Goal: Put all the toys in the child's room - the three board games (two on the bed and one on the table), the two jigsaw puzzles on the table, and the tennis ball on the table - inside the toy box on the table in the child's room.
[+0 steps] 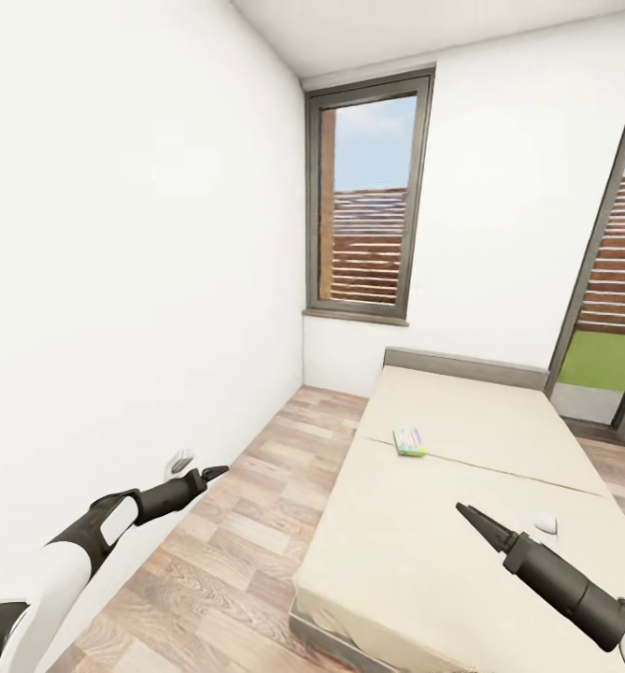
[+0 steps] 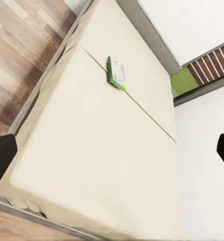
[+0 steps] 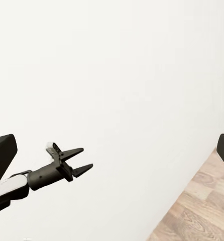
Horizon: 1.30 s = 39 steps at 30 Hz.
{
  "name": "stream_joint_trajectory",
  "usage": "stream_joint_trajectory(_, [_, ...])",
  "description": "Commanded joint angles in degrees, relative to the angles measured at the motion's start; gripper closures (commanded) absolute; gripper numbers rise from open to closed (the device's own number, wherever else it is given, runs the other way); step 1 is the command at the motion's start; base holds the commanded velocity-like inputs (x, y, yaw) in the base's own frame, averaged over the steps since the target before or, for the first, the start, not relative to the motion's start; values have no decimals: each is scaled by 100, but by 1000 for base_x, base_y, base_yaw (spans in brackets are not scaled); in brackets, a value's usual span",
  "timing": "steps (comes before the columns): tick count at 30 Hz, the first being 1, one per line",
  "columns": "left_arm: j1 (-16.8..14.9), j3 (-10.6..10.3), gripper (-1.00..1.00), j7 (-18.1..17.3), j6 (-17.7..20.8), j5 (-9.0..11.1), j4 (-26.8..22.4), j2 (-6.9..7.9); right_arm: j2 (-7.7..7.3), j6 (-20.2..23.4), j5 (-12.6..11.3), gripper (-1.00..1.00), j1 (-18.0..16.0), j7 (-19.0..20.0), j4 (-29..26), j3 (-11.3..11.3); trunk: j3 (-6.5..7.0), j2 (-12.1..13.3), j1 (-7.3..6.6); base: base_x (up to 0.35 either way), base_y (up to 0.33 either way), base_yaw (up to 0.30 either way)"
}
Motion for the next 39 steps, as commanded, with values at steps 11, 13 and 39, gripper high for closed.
stream_joint_trajectory(11, [-2, 17, -100, -12, 112, 25, -1, 67, 15, 719, -555, -100, -93, -52, -58, -479, 75, -2, 2, 0, 0, -210])
stream_joint_trajectory(13, [-1, 15, -100, -11, 112, 24, -1, 66, 18, 745, -674, -100, -107, -52, -72, -551, 88, -2, 2, 0, 0, -211])
stream_joint_trajectory(39, [-1, 14, -100, -12, 113, 27, -1, 78, 37, 1343, -1393, -100, -371, -1862, -97, -609, 122, -2, 2, 0, 5, -49])
